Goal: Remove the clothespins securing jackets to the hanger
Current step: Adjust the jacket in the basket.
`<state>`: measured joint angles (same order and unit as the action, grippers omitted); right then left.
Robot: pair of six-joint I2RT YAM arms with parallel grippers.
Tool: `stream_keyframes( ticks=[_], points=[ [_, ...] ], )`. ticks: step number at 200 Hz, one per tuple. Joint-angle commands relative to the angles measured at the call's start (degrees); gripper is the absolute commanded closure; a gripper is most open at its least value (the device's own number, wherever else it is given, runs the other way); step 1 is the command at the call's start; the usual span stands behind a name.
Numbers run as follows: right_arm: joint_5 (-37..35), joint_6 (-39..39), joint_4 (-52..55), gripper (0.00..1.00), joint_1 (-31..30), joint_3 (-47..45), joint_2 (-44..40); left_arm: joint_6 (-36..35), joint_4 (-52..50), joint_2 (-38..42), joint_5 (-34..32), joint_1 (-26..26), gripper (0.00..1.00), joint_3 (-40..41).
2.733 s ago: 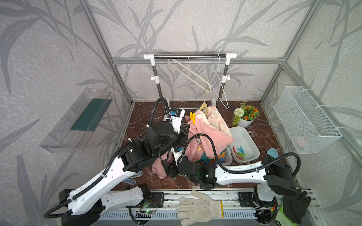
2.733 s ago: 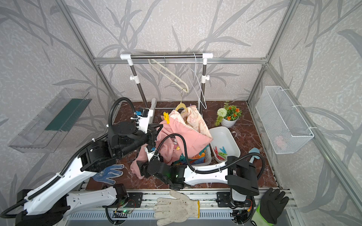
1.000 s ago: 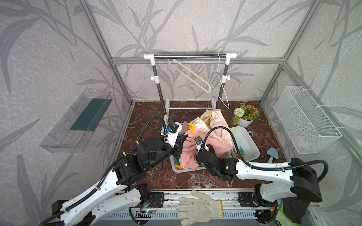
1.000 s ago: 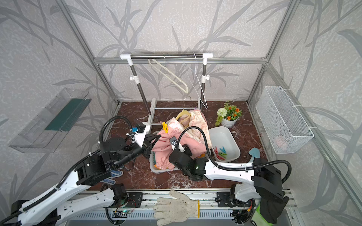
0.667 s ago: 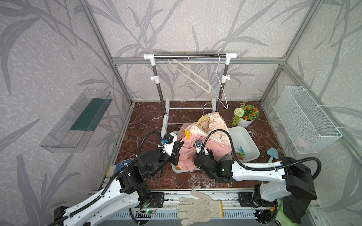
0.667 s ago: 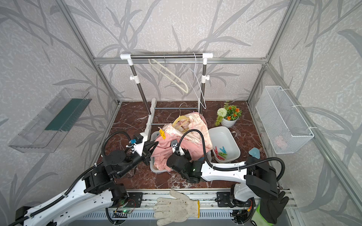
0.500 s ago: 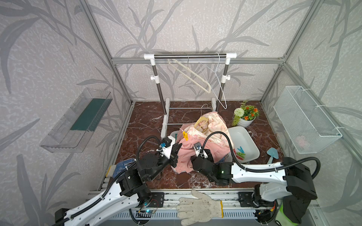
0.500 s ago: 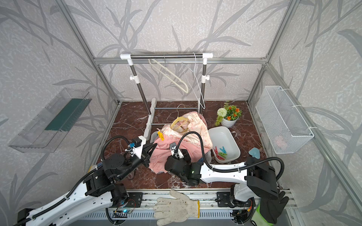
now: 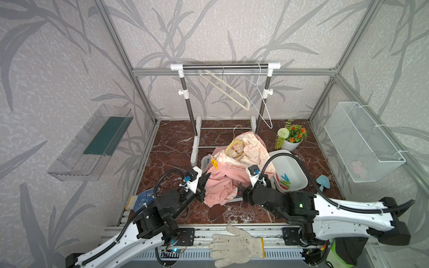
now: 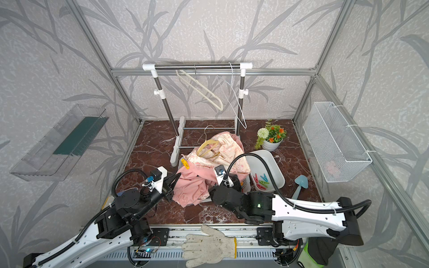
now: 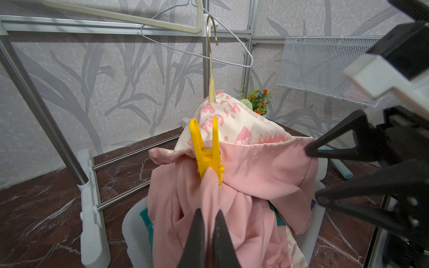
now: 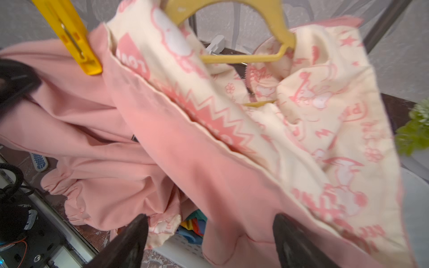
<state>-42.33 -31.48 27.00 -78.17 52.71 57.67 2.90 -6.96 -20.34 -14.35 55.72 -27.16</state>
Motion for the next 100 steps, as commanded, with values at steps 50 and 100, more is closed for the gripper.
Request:
stream_keyframes(
  ticks=[50, 100],
  points=[
    [13.5, -0.4, 2.0, 0.22, 14.0, 1.1, -14.2, -2.0, -2.7, -4.1, -0.7, 0.4, 1.0, -3.4],
    [21.9, -7.7, 13.5, 0.24, 15.8, 18.9, -2.3, -8.5, -1.1, -12.0, -8.0, 6.1, 1.0, -7.2]
  ],
)
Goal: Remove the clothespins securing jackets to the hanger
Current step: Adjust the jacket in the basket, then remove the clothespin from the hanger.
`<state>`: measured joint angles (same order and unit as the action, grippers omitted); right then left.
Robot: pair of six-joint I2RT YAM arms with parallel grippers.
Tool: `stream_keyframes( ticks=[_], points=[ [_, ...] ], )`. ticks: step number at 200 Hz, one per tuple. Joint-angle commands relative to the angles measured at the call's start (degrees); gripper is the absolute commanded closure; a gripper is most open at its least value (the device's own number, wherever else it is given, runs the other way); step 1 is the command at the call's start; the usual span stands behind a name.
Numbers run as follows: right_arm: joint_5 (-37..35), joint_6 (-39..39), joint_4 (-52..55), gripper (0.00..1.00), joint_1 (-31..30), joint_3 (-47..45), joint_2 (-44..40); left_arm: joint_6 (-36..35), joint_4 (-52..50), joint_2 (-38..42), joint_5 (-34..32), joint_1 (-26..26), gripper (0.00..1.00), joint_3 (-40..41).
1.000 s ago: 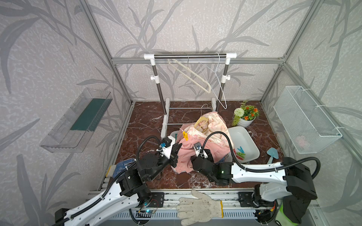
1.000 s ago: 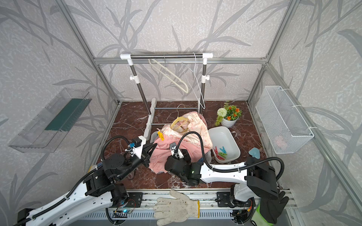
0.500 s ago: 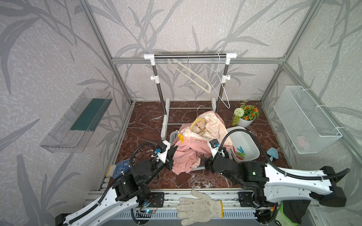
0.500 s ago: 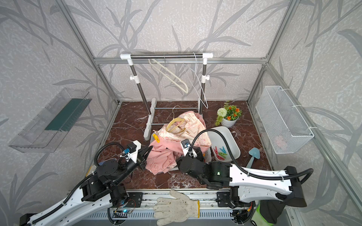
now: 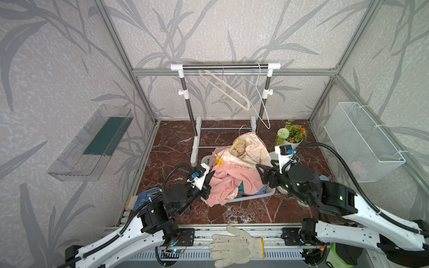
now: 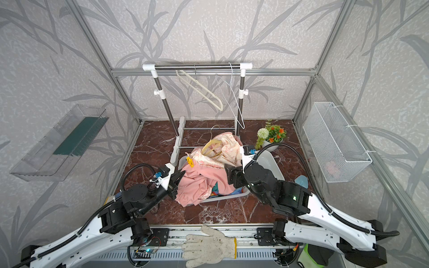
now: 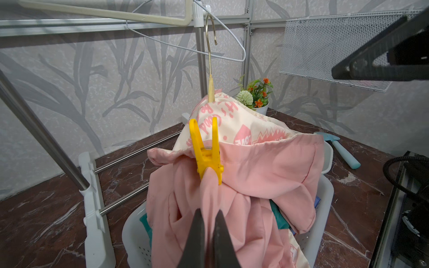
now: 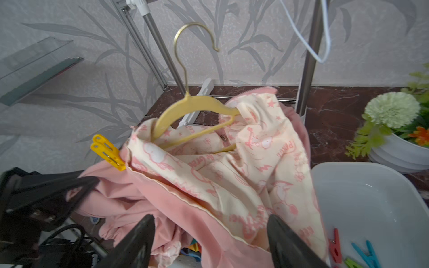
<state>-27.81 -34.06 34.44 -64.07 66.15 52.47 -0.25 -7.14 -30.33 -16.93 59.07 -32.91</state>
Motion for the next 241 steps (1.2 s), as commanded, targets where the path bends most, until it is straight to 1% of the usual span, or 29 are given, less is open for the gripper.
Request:
stream_keyframes(
  ticks=[1, 17, 21, 31, 66, 93, 113, 140, 182, 217, 241],
  points=[
    [7.7, -5.3, 6.2, 0.24, 1.9, 5.6, 3.1, -5.5, -0.9, -2.1, -5.6, 2.9, 1.0, -1.5],
    [14.0, -7.7, 8.9, 0.25, 5.0, 10.8, 6.3, -8.3, 0.1, -3.2, -8.5, 5.7, 1.0, -1.9],
    [15.7, -8.2, 9.4, 0.26, 7.1, 11.9, 7.1, -9.0, 0.3, -3.6, -9.1, 6.4, 1.0, -2.1],
    [18.9, -9.6, 10.2, 0.27, 8.4, 14.3, 9.0, -10.5, 0.9, -4.6, -10.9, 8.2, 1.0, -2.3],
    [27.8, -14.8, 12.1, 0.29, 9.1, 19.7, 15.8, -15.3, 3.0, -9.0, -17.7, 13.7, 1.0, -3.3],
    [32.4, -21.5, 10.7, 0.35, 9.2, 19.5, 18.7, -17.8, 4.1, -11.3, -21.7, 16.4, 1.0, -3.9],
    [36.8, -23.4, 9.5, 0.38, 9.2, 19.4, 21.0, -19.3, 4.9, -12.5, -23.7, 17.9, 1.0, -4.3],
    [37.8, -23.9, 11.4, 0.43, 9.1, 20.5, 22.4, -20.5, 5.5, -13.6, -25.2, 19.1, 1.0, -4.1],
    [38.6, -25.5, 12.4, 0.46, 9.1, 18.9, 22.4, -21.6, 5.6, -15.1, -26.8, 19.6, 1.0, -4.4],
    [38.2, -25.0, 13.4, 0.53, 9.1, 19.8, 23.4, -22.8, 5.9, -16.6, -28.1, 20.4, 1.0, -4.4],
    [37.6, -25.3, 13.5, 0.6, 9.2, 19.3, 23.1, -23.9, 6.3, -17.0, -29.3, 21.2, 1.0, -4.2]
  ],
)
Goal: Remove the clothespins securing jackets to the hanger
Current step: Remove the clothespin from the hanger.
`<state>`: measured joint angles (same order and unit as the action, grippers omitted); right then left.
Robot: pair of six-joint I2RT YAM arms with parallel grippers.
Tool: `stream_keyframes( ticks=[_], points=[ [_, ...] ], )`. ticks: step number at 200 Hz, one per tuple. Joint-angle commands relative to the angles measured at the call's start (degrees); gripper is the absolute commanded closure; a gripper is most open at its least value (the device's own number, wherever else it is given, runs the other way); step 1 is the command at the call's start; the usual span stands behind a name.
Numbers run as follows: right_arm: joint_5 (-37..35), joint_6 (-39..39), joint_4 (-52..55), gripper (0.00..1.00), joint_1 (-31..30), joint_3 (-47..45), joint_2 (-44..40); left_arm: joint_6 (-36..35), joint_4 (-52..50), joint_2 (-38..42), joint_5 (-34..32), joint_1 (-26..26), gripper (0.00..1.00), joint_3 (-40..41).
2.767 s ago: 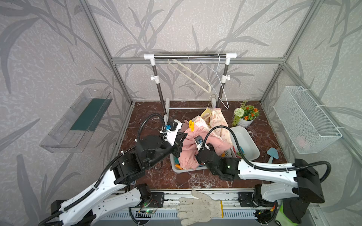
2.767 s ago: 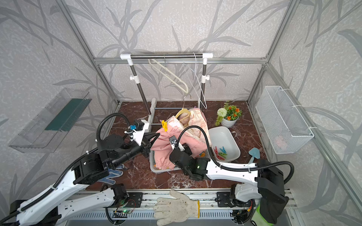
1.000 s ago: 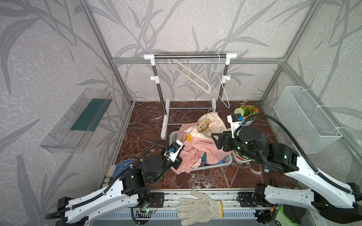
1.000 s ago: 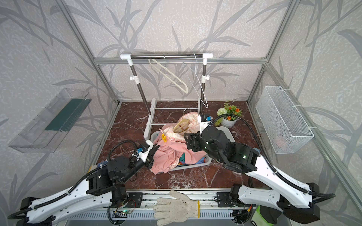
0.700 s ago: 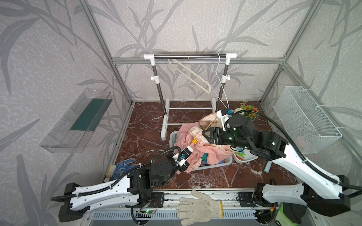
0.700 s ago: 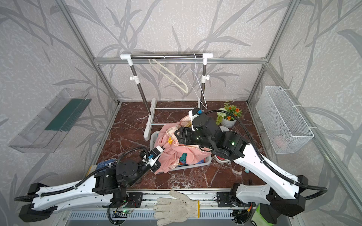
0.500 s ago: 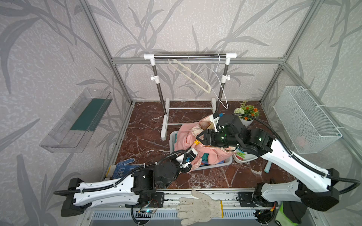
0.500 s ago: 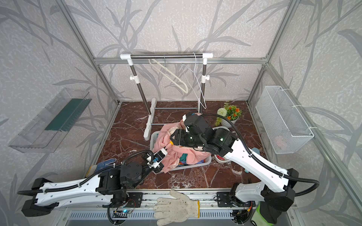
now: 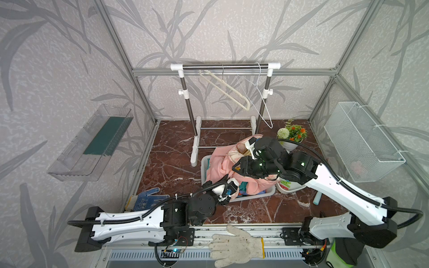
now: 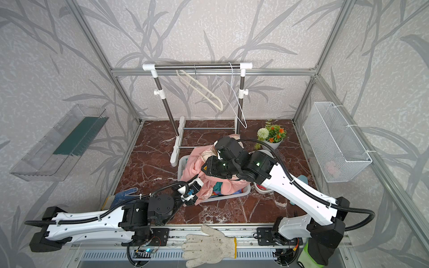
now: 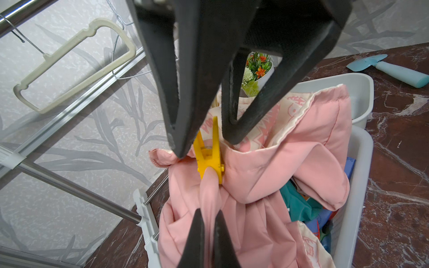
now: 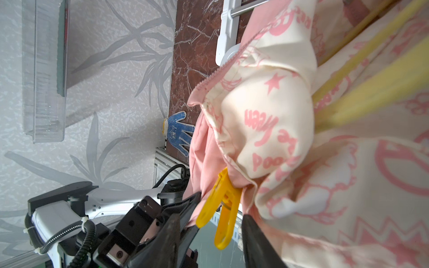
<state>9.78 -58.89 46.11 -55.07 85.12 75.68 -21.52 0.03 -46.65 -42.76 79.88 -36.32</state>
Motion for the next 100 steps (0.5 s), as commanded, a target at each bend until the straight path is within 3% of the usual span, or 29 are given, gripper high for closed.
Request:
stream_keyframes(
  ticks=[1, 87, 100],
  points=[
    [-0.1, -0.5, 1.8, 0.61, 0.2, 0.3, -0.2, -2.7, -0.9, -0.7, -3.4, 0.4, 1.0, -0.8],
    [-1.4, -1.9, 0.6, 0.64, 1.4, -3.4, -1.8, -5.9, 0.0, -2.5, -6.5, 2.9, 1.0, -0.6],
    [-1.8, -2.0, 1.0, 0.59, 1.8, -3.5, -2.1, -6.1, 0.3, -3.1, -7.0, 3.2, 1.0, -0.6]
  ],
)
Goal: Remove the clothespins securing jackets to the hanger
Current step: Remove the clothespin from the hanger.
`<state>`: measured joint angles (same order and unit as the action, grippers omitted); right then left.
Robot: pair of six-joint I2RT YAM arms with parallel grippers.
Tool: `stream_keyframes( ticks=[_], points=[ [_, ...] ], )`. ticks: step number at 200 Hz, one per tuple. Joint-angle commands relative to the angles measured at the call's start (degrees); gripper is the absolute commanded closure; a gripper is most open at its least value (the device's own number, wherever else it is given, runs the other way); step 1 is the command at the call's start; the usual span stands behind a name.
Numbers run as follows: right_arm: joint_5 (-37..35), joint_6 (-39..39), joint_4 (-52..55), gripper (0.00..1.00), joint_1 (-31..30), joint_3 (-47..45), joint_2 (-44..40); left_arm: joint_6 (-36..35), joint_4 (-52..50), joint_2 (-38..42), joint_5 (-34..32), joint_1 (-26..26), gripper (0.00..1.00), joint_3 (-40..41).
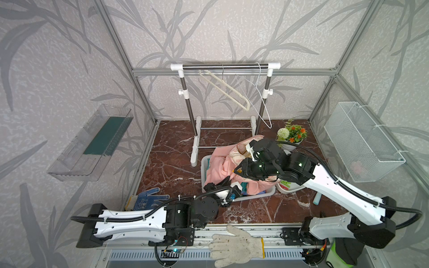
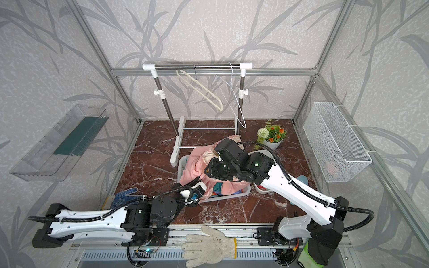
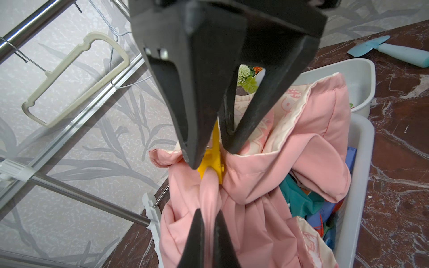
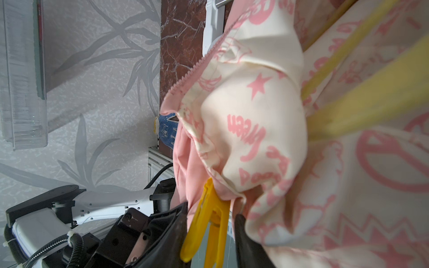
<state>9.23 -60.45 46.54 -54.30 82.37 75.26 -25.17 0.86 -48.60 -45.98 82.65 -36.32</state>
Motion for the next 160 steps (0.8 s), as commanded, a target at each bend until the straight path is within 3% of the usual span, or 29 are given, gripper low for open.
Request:
stream_keyframes(
  ticks=[1, 108, 160],
  points=[
    [-1.3, -0.5, 0.6, 0.59, 1.0, -0.7, -1.8, -2.5, -0.5, -1.2, -3.8, 0.4, 1.0, -0.6],
    [-0.8, -4.1, -1.8, 0.61, 2.1, -3.8, -3.5, -5.5, 1.2, -4.1, -5.3, 1.3, 1.0, -0.7],
    [0.1, -4.9, -3.2, 0.72, 2.2, -4.8, -3.3, -6.5, 2.0, -4.9, -5.6, 1.6, 1.0, -1.1]
  ],
)
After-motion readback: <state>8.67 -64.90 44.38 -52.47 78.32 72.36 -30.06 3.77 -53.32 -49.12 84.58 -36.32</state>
